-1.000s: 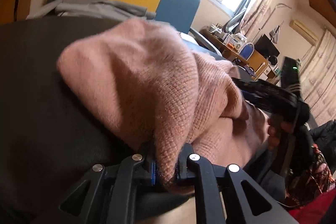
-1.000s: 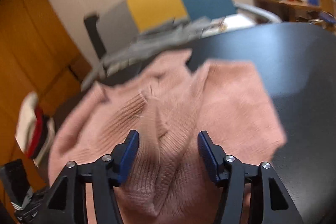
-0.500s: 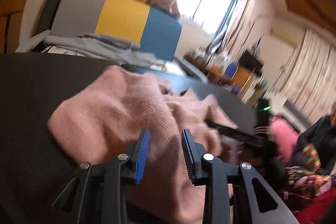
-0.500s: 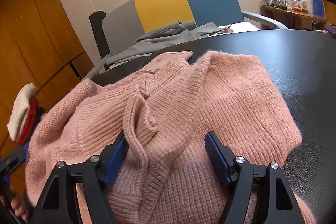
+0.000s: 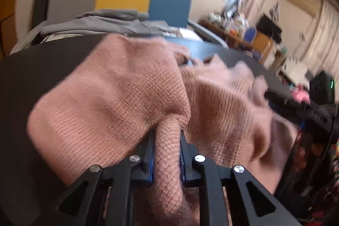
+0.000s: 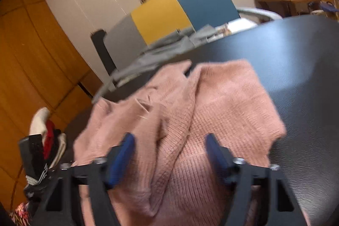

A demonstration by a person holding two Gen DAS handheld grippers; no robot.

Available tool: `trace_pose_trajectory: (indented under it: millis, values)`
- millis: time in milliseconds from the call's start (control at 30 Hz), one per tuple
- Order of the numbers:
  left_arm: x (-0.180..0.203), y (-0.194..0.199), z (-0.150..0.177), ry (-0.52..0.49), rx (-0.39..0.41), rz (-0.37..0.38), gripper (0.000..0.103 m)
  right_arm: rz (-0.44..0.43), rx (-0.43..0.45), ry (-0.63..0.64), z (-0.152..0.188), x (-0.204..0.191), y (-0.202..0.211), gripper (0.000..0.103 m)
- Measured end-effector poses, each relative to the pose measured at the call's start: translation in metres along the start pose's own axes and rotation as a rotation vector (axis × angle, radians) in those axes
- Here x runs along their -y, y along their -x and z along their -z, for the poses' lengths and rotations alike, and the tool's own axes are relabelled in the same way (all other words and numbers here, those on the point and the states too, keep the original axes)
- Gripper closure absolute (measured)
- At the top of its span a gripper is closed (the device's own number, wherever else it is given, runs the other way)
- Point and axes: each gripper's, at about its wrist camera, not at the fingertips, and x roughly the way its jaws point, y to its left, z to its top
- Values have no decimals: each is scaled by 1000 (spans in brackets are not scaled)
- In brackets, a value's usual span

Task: Fold clothes

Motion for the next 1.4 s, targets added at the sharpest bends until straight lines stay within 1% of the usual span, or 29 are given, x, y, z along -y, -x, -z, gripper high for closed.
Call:
trace_pose_trajectory:
  millis: [67, 133, 167, 200, 233, 267, 333, 367, 400, 433, 533, 567, 633, 667, 733, 833, 867, 900, 933, 1000, 1033, 1067, 1100, 1133, 1200, 1267, 1367, 1400]
  values:
    - [-7, 22, -1, 49, 65, 53, 84, -7, -13, 23, 1, -6, 4, 43]
    - [-13, 42, -3, 84, 133, 87, 83, -40, -50, 6, 4, -10, 0, 39]
    - [-14, 50, -6, 97, 164, 91, 82, -56, -66, -1, 6, -12, -2, 35]
    - [-15, 54, -10, 105, 188, 85, 77, -73, -78, -4, 8, -15, -6, 33]
    - [-15, 56, -13, 103, 198, 78, 76, -84, -94, 5, 10, -21, -10, 33]
    - [-14, 58, -16, 94, 201, 73, 76, -68, -115, 47, 13, -29, -16, 34]
    - [-9, 58, -26, 40, 188, 39, 74, 16, -150, 176, 19, -48, -26, 59]
    - [-5, 57, -31, -2, 180, 16, 74, 43, -153, 237, 20, -58, -27, 78]
    - [0, 56, -36, -50, 176, -2, 73, 37, -145, 265, 19, -65, -24, 81]
    - [4, 55, -41, -96, 175, -15, 73, 32, -126, 288, 18, -71, -20, 82]
    - [13, 49, -55, -193, 152, -35, 72, 22, -35, 344, 12, -88, 4, 82]
    - [14, 47, -58, -209, 144, -39, 72, -3, -15, 363, 13, -91, 10, 82]
    - [15, 41, -64, -208, 131, -35, 72, -70, 22, 423, 18, -99, 23, 82]
    - [16, 37, -67, -198, 125, -18, 72, -72, 14, 457, 25, -102, 23, 82]
    - [21, 27, -76, -180, 111, 18, 70, -48, -52, 491, 39, -104, 11, 82]
    - [29, 3, -92, -198, 45, 53, 64, -28, -147, 427, 53, -89, -6, 81]
    - [32, -9, -97, -219, 1, 47, 63, -24, -164, 384, 55, -81, -7, 75]
    - [35, -21, -100, -250, -42, 19, 63, -33, -167, 330, 54, -73, -5, 69]
    - [37, -32, -101, -288, -76, -21, 62, -54, -169, 270, 52, -64, -2, 68]
    - [36, -54, -97, -352, -153, -129, 62, -78, -138, 195, 46, -52, 12, 60]
    - [32, -62, -93, -357, -180, -160, 62, -87, -116, 167, 43, -47, 20, 59]
    - [25, -66, -87, -335, -195, -164, 62, -89, -94, 147, 41, -42, 28, 58]
    - [19, -65, -82, -305, -191, -155, 62, -82, -75, 138, 38, -39, 35, 56]
    - [13, -59, -76, -267, -167, -134, 62, -76, -58, 128, 36, -36, 42, 55]
    - [2, -46, -67, -204, -124, -97, 62, -73, -40, 106, 34, -31, 48, 48]
    - [-4, -32, -58, -195, -102, -78, 62, -86, -43, 76, 31, -27, 48, 45]
    - [-9, -10, -47, -207, -68, -47, 62, -140, -93, 47, 31, -36, 31, 45]
    - [-10, -4, -44, -214, -60, -37, 62, -137, -110, 63, 32, -41, 26, 49]
